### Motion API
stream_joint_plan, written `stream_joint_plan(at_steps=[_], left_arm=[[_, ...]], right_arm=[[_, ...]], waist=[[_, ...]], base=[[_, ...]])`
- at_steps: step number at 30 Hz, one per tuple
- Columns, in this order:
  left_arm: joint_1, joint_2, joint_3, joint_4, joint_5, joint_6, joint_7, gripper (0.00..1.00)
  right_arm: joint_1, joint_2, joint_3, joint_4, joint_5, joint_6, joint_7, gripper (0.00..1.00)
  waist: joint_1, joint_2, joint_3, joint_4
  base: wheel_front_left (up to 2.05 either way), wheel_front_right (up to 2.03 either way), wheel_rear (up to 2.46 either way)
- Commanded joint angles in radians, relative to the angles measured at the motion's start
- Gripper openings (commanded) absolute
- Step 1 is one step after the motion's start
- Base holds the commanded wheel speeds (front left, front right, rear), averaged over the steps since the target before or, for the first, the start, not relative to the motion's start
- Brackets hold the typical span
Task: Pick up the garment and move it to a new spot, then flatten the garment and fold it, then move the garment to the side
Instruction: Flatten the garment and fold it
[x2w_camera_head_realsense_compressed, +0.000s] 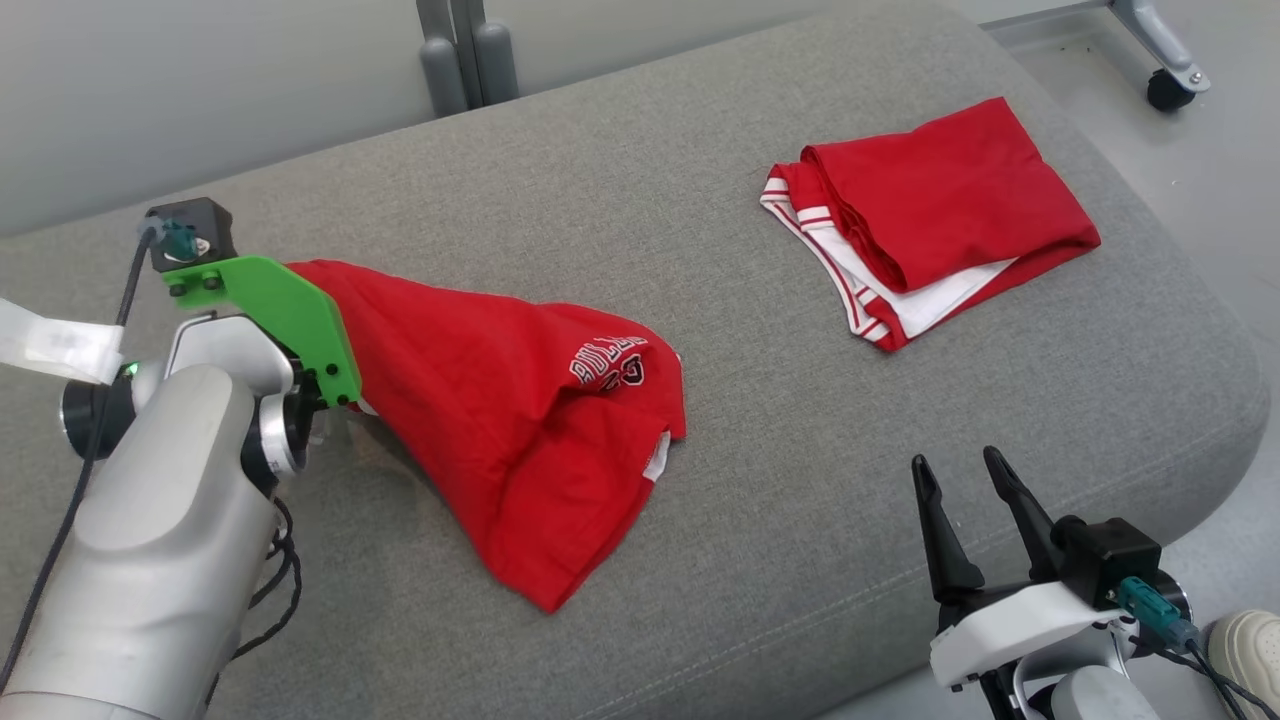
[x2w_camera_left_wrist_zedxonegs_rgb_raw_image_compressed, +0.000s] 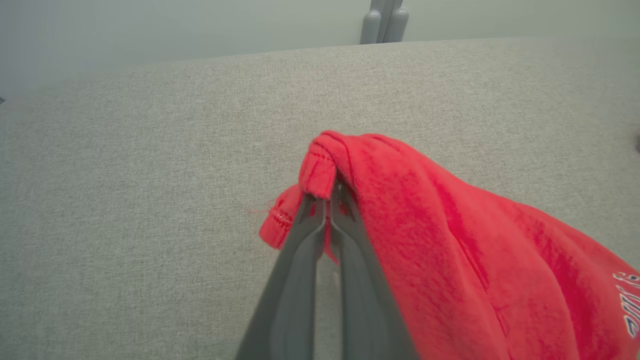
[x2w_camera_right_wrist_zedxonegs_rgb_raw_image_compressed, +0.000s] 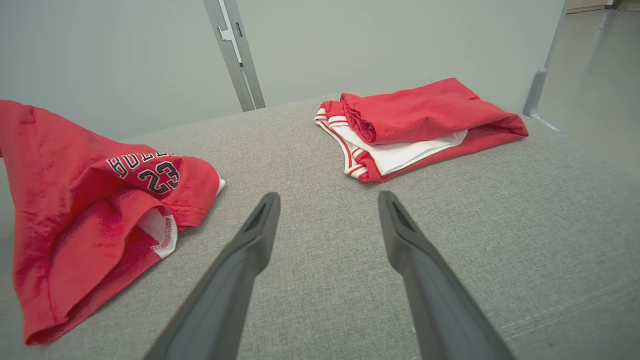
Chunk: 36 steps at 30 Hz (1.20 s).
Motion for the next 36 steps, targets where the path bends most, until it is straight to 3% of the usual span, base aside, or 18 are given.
stream_joint_plan(at_steps=[1, 8, 20, 32, 36], left_arm=[[-0.023, 0.013, 0.011, 0.024, 0.005, -0.005, -0.025, 0.0], [-0.05, -0.01, 0.038, 0.09, -0.014, -0.073, -0.175, 0.0], [-0.157, -0.152, 0.019, 0.087, -0.018, -0.216, -0.423, 0.0], [-0.234, -0.241, -0.087, 0.032, -0.006, -0.395, -0.613, 0.0], [-0.191, -0.244, -0.139, 0.037, 0.01, -0.42, -0.635, 0.0]], right_arm=[[-0.008, -0.001, -0.003, -0.005, 0.004, -0.001, -0.003, 1.0], [-0.004, -0.001, -0.029, -0.009, -0.019, 0.0, -0.003, 1.0], [-0.002, -0.001, 0.004, 0.013, -0.029, 0.0, -0.003, 1.0], [0.016, -0.001, -0.005, 0.009, -0.02, -0.001, -0.004, 1.0], [0.015, -0.001, -0.003, 0.008, -0.011, -0.001, -0.004, 1.0]], waist=[[0.0, 0.0, 0.03, -0.009], [0.0, 0.0, 0.036, 0.035], [0.0, 0.0, -0.035, 0.055], [0.0, 0.0, -0.046, 0.063], [0.0, 0.0, -0.036, 0.085]], base=[[0.0, 0.0, 0.0], [0.0, 0.0, 0.0], [0.0, 0.0, 0.0], [0.0, 0.0, 0.0], [0.0, 0.0, 0.0]])
